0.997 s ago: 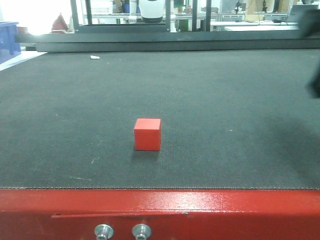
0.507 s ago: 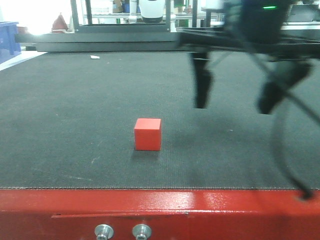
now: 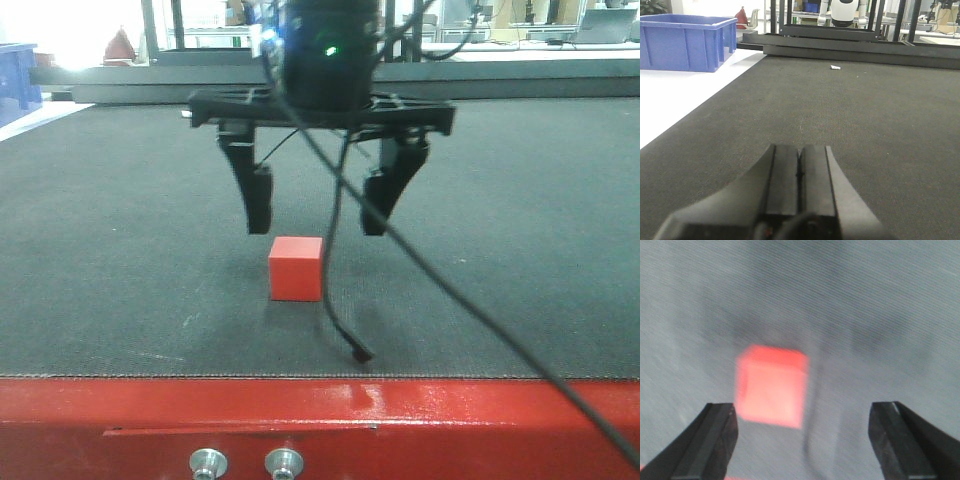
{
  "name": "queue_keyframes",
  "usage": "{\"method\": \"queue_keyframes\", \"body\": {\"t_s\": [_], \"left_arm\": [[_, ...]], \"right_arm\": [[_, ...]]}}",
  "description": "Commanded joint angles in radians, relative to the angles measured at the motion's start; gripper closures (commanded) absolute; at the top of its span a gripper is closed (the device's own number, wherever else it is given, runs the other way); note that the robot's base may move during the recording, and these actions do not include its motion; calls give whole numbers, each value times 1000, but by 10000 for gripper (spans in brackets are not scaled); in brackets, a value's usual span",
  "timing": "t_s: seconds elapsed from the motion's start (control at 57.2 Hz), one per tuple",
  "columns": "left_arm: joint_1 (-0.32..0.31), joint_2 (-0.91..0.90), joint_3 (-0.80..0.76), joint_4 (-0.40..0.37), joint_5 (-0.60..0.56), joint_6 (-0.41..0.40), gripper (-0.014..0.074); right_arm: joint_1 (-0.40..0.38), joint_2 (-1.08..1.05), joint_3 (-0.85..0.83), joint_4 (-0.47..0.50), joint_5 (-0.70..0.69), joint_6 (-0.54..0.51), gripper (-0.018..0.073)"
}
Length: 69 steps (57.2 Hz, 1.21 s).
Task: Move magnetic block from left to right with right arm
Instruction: 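Lower the open right gripper over the red cube and close it, then lift the red cube off the mat with the right gripper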
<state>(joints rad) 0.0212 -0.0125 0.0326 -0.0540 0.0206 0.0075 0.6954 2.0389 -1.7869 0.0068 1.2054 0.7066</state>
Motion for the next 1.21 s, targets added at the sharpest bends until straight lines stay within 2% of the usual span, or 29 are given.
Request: {"method": "queue_keyframes", "body": {"t_s": [0.0,0.262,0.647,0.699,0.839,0.944,1.119,1.189], "left_arm": [[-7,-11,8,-3,-81,-7,722],[-7,-11,8,-3,-81,-7,722],[-7,-11,8,-3,-81,-7,722],[-7,-11,8,-3,-81,-7,722],[-7,-11,8,-3,-81,-7,722],[-7,-11,8,-3,-81,-7,722],[-7,-11,8,-3,-81,-7,722],[-7,-11,8,-3,-81,-7,722]], "right_arm": [[7,-28,-52,-7,3,16,-75],[16,28,-54,3,-10,70,-75],[16,34,-54,3,-17,71,-71],[16,34,-54,3,-19,71,-46],[16,34,-54,3,-20,71,120],[16,29,-54,3,-15,72,195],[2,-8,-51,3,29,66,230],[-11,-36,-41,0,34,32,230]]}}
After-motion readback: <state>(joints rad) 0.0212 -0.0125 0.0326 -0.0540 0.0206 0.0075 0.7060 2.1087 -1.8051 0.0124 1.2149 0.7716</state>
